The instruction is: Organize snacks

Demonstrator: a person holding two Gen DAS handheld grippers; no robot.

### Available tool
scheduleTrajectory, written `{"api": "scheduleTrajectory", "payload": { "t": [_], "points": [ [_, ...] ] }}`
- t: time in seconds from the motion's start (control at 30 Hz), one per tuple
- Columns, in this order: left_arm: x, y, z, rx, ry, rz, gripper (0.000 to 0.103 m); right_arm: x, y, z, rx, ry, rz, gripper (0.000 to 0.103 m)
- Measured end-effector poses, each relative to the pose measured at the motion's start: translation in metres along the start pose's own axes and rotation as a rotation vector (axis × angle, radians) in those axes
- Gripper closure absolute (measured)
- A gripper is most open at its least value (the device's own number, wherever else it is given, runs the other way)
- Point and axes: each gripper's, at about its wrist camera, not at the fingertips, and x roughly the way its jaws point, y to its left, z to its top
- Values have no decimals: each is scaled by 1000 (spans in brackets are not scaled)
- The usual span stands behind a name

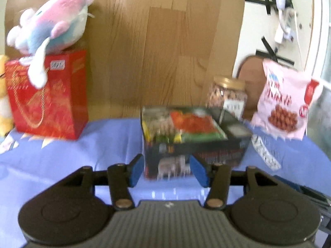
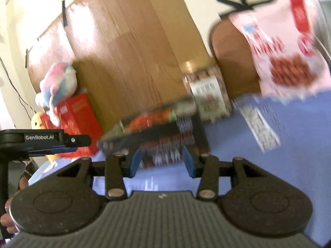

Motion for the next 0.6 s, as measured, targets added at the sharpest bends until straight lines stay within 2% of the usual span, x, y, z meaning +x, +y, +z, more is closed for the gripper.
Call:
{"api": "scheduleTrajectory", "payload": {
  "t": [0.1, 0.13, 0.17, 0.23, 0.27, 0.33, 0.6],
  "points": [
    [-11, 0, -18, -8, 26, 14, 41, -15, 4, -15, -1, 37, 0, 56],
    [-15, 0, -23, -10, 32, 20, 35, -20, 5, -18, 3, 43, 1, 56],
    [-19, 1, -28, -8, 34, 28, 22, -23, 6, -20, 11, 47, 5, 56],
    [-28, 0, -36, 6, 22, 54, 4, -31, 10, -25, 22, 43, 11, 55],
    [-32, 0, -39, 18, 12, 70, 0, -36, 12, -26, 26, 36, 12, 55],
    [-40, -3, -46, 38, 5, 99, 0, -43, 15, -28, 34, 26, 14, 49],
    [-53, -5, -65, 56, 16, 136, 0, -61, 24, -36, 31, -2, 21, 48]
  ]
}}
